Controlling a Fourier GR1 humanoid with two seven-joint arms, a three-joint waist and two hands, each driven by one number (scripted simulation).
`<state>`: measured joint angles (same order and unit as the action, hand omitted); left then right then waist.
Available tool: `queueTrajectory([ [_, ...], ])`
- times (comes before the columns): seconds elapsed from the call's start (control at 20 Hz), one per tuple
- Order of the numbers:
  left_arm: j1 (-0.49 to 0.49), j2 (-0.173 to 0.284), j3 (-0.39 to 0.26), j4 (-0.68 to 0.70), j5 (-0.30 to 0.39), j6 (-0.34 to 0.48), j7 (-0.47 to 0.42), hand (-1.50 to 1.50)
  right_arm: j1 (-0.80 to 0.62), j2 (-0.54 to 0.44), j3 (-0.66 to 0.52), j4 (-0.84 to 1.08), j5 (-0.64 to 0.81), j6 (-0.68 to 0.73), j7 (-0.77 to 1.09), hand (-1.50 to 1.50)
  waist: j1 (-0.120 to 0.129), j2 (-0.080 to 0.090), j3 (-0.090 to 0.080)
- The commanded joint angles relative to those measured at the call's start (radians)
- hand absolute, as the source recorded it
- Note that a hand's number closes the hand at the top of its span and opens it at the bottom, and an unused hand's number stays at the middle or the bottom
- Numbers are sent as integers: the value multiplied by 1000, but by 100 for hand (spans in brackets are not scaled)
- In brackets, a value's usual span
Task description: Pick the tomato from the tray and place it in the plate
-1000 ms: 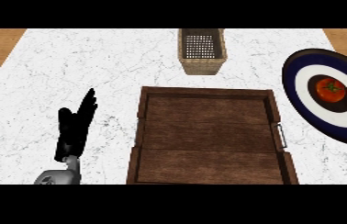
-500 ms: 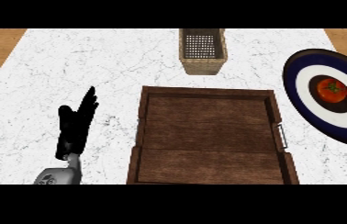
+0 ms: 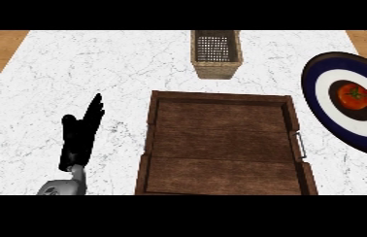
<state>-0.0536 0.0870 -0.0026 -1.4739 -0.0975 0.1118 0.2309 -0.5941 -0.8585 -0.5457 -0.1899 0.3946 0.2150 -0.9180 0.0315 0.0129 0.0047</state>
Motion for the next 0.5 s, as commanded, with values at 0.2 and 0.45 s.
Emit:
queueTrajectory([
  [0.2, 14, -1, -14, -40, -16, 4, 14, 0, 50, -48, -39, 31, -36, 14, -69, -150, 3, 1, 2],
  [0.45, 0, -20, -17, -13, -18, 14, 20, 0, 50, -71, -52, 34, -53, 48, -60, -150, 2, 3, 2],
])
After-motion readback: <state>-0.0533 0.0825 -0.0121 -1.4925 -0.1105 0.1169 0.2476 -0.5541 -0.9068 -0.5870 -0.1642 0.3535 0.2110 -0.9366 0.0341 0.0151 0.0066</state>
